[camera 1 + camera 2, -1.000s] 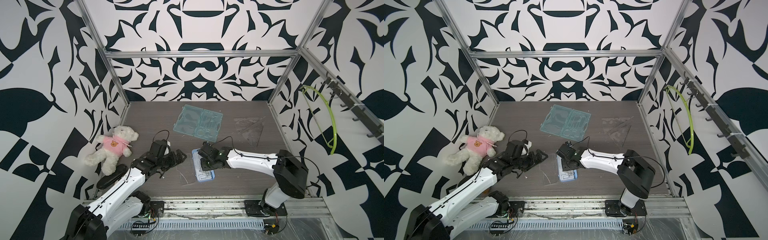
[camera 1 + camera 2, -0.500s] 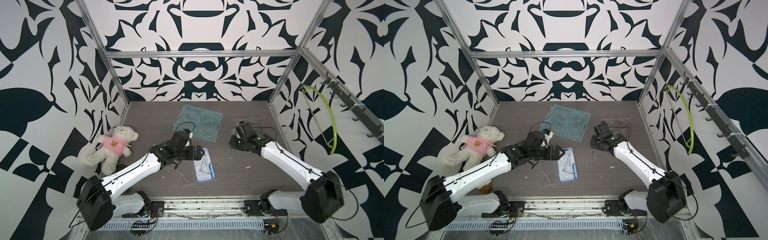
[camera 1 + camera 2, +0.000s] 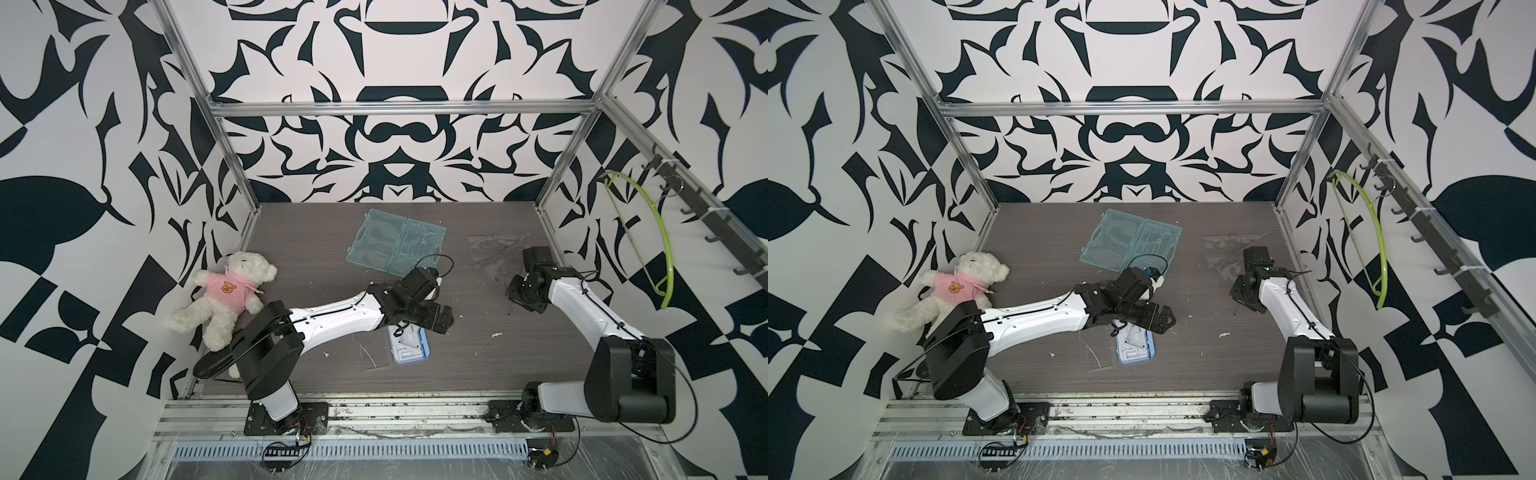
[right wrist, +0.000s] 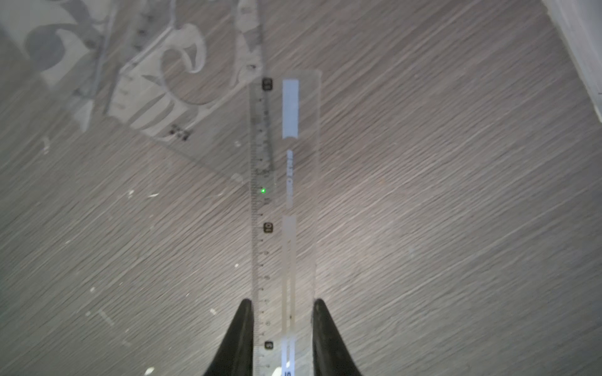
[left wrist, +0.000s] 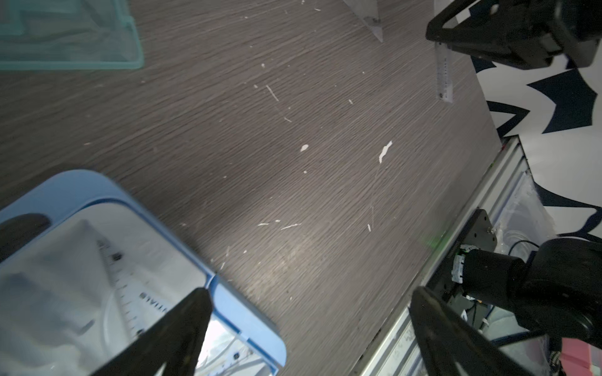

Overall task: Open the ruler set and take out the ruler
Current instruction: Place the ruler at the center of the board.

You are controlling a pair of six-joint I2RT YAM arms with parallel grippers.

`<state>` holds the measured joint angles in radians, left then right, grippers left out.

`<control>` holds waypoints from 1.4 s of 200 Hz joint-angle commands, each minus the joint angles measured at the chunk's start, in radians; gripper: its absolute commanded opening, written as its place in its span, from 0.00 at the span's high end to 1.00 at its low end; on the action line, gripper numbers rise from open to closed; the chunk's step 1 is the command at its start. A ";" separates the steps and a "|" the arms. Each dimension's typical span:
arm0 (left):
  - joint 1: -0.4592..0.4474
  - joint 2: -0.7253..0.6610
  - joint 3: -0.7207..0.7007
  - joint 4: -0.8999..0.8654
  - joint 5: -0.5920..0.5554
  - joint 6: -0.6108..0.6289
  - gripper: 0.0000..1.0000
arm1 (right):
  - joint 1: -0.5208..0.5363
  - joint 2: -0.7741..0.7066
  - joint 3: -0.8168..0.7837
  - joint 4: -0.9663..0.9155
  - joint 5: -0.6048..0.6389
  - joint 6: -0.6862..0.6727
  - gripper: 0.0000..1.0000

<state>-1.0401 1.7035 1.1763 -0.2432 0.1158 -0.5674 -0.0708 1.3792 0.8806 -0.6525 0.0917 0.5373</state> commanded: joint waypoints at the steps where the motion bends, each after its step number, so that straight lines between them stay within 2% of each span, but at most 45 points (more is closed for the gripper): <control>1: -0.015 0.041 0.045 0.033 0.060 0.027 0.01 | -0.027 0.041 0.027 0.011 0.053 -0.026 0.78; 68: -0.020 0.044 0.043 0.042 0.094 0.049 0.01 | -0.033 0.177 0.052 0.089 0.091 -0.059 0.77; 81: -0.019 0.042 0.039 0.041 0.096 0.052 0.01 | -0.032 0.191 0.055 0.092 0.134 -0.059 0.77; 130: -0.018 0.030 0.028 0.036 0.088 0.049 0.01 | -0.033 0.239 0.071 0.115 0.142 -0.066 0.76; 161: -0.017 0.003 0.015 0.019 0.038 0.035 0.01 | -0.034 0.264 0.080 0.120 0.137 -0.067 0.75; 178: -0.010 -0.032 0.003 0.005 -0.014 0.037 0.01 | -0.034 0.266 0.080 0.123 0.137 -0.068 0.71; 211: 0.009 -0.115 -0.038 -0.005 -0.103 0.047 0.01 | -0.035 0.254 0.085 0.114 0.150 -0.068 0.61; 249: 0.064 -0.228 -0.100 -0.029 -0.150 0.023 0.01 | -0.034 0.178 0.083 0.096 0.145 -0.068 0.57; 265: 0.107 -0.297 -0.155 -0.032 -0.140 -0.018 0.01 | -0.009 0.107 0.072 0.098 0.111 -0.068 0.56; 280: 0.186 -0.374 -0.227 -0.022 -0.076 -0.078 0.01 | 0.075 0.022 0.061 0.096 0.068 -0.069 0.56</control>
<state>-0.9421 1.4284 1.0439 -0.2352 0.0025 -0.5625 -0.0887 1.5414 0.9302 -0.5415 0.2012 0.4679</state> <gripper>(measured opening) 0.992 0.437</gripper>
